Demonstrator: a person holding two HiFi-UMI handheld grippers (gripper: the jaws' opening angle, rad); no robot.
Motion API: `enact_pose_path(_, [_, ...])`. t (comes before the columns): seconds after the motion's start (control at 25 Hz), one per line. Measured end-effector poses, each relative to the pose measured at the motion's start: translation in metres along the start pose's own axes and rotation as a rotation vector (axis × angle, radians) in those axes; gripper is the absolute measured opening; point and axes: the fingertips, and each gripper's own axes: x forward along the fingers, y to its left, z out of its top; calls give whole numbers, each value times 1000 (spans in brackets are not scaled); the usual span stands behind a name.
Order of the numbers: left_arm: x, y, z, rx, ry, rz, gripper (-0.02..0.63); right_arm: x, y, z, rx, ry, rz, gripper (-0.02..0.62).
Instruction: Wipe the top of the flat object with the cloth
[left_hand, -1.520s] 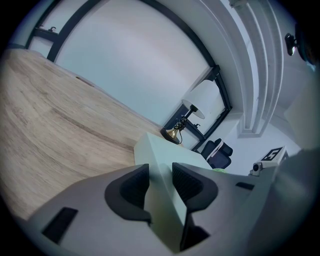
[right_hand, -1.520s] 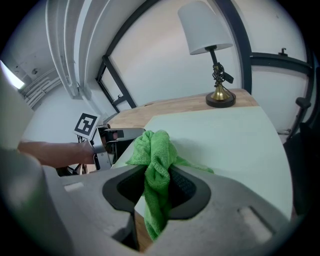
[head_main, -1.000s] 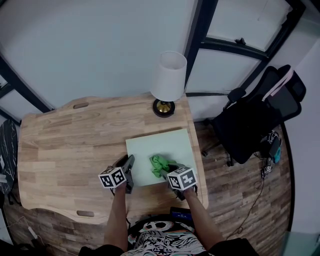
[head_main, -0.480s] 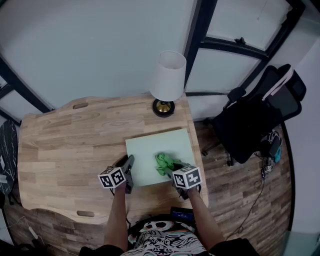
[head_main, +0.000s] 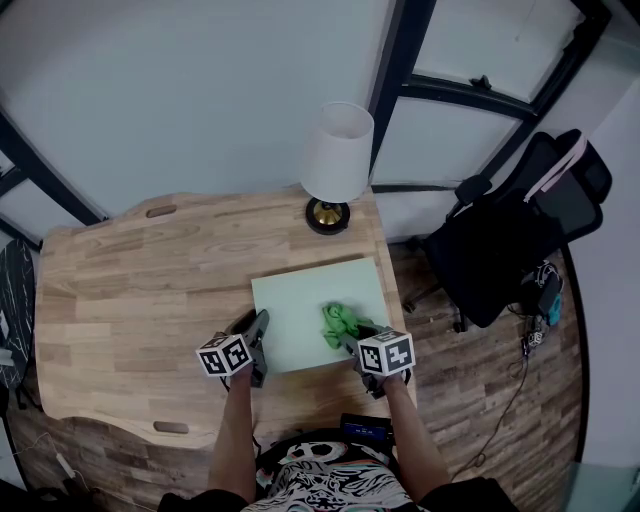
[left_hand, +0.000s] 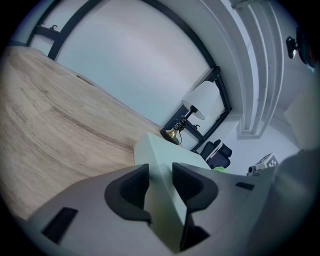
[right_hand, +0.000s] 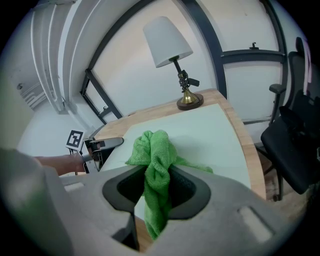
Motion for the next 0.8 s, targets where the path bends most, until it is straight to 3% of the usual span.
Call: enact_pose_path(0.8, [0, -1, 0, 12, 3, -3, 146, -22, -28, -5, 100, -53, -28, 117])
